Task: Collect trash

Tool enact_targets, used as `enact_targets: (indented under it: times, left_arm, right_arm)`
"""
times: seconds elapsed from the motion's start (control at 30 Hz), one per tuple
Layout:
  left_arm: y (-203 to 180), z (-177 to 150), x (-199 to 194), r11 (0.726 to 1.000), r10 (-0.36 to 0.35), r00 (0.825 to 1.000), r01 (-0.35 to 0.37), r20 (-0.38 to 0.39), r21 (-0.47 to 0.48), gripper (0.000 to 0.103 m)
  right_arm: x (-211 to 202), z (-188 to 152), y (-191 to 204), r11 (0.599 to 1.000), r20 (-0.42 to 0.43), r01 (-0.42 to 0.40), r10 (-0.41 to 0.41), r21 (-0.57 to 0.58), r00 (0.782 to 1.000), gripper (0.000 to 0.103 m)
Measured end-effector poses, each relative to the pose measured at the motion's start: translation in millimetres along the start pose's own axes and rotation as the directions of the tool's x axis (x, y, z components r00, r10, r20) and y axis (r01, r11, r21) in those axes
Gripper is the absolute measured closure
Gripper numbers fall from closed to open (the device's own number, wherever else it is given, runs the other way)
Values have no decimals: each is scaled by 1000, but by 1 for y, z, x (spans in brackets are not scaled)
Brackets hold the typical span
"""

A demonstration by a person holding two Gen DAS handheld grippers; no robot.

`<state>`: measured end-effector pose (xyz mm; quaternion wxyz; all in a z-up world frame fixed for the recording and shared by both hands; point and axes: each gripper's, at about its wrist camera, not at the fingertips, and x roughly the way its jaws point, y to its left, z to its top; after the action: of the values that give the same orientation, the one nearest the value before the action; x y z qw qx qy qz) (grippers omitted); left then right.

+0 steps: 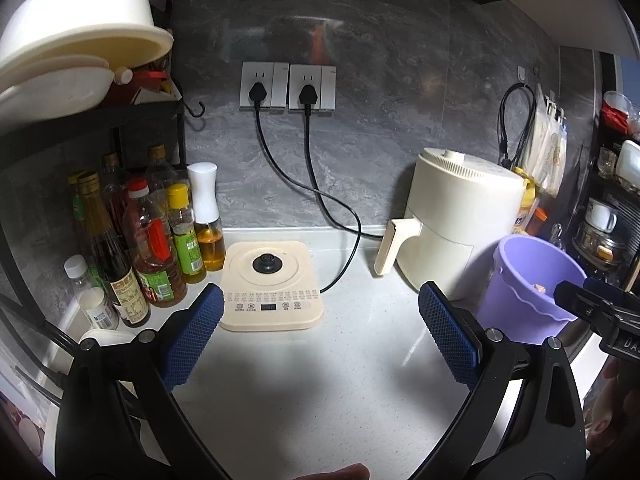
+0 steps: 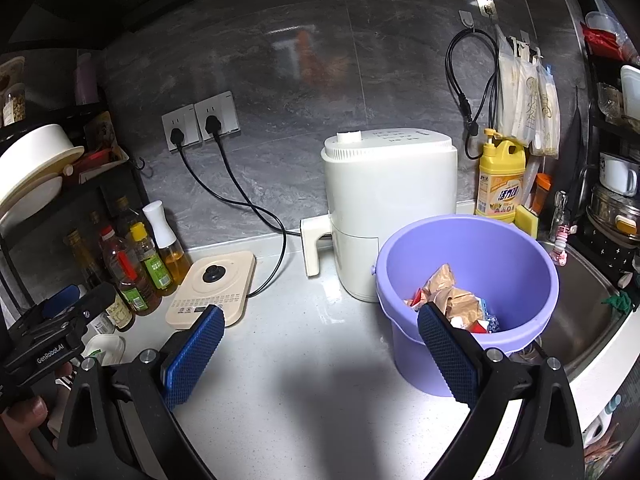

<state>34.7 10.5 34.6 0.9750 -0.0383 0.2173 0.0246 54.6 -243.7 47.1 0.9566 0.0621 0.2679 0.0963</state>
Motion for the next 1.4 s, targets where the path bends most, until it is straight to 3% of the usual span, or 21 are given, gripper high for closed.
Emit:
enact_targets:
  times: [1.4]
  left_arm:
    - [-5, 7, -1, 1000, -16, 1000, 16, 5, 15, 6]
  right_arm:
    - [-5, 1, -5, 999, 30, 25, -26, 33, 999, 8]
